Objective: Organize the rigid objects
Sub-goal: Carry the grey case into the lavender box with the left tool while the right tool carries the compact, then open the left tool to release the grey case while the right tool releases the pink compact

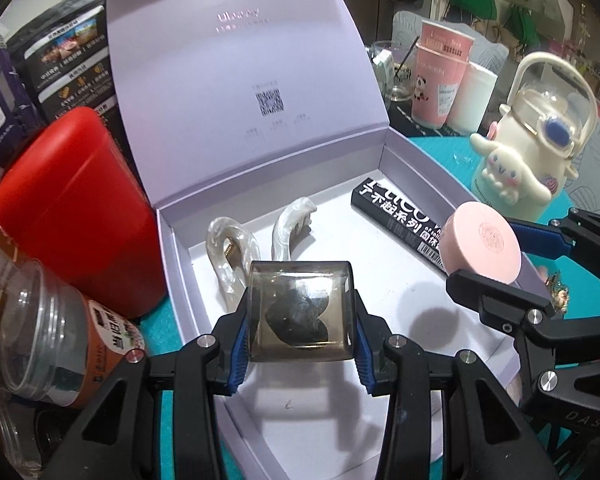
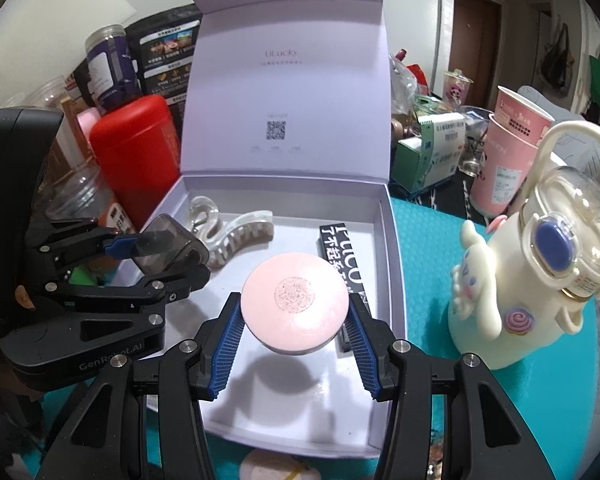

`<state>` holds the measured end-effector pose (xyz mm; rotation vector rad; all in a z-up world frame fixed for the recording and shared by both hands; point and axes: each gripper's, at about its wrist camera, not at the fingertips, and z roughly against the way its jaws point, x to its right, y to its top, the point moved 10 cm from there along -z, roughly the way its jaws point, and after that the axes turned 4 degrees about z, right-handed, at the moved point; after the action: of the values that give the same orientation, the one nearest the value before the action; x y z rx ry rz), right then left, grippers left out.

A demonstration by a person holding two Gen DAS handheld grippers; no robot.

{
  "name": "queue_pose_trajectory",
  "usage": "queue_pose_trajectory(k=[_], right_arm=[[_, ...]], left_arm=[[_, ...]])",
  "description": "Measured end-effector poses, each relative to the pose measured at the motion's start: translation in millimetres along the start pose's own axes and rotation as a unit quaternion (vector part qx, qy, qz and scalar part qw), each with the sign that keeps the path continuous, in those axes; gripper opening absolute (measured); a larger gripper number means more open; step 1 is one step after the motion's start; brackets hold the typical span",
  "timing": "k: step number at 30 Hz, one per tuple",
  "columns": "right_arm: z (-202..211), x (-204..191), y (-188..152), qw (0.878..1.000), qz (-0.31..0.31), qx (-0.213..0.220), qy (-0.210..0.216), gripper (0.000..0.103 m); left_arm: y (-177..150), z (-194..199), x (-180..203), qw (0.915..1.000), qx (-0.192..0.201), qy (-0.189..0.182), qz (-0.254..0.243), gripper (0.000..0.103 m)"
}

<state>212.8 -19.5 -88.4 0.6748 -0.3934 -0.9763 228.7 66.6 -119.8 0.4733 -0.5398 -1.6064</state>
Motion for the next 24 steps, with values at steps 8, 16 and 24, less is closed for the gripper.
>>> queue_pose_trajectory(k=[8, 16, 24], right_arm=[[-11.5, 3.1, -5.6, 1.000, 0.002, -0.011, -0.004, 0.050], [-16.9, 7.1, -12.2, 1.000, -0.006, -0.022, -0.006, 0.051], [-11.7, 13.0, -17.2, 0.999, -0.018, -0.024, -0.015, 0.062]], left_arm=[[-3.7, -14.4, 2.4, 0.9997, -0.018, 0.016, -0.007, 0.042], [-5.4, -18.6, 9.9, 0.9996, -0.024, 0.009, -0.007, 0.042], [-5.3, -15.0, 17.6, 0.9996, -0.025, 0.010, -0.004, 0.048]])
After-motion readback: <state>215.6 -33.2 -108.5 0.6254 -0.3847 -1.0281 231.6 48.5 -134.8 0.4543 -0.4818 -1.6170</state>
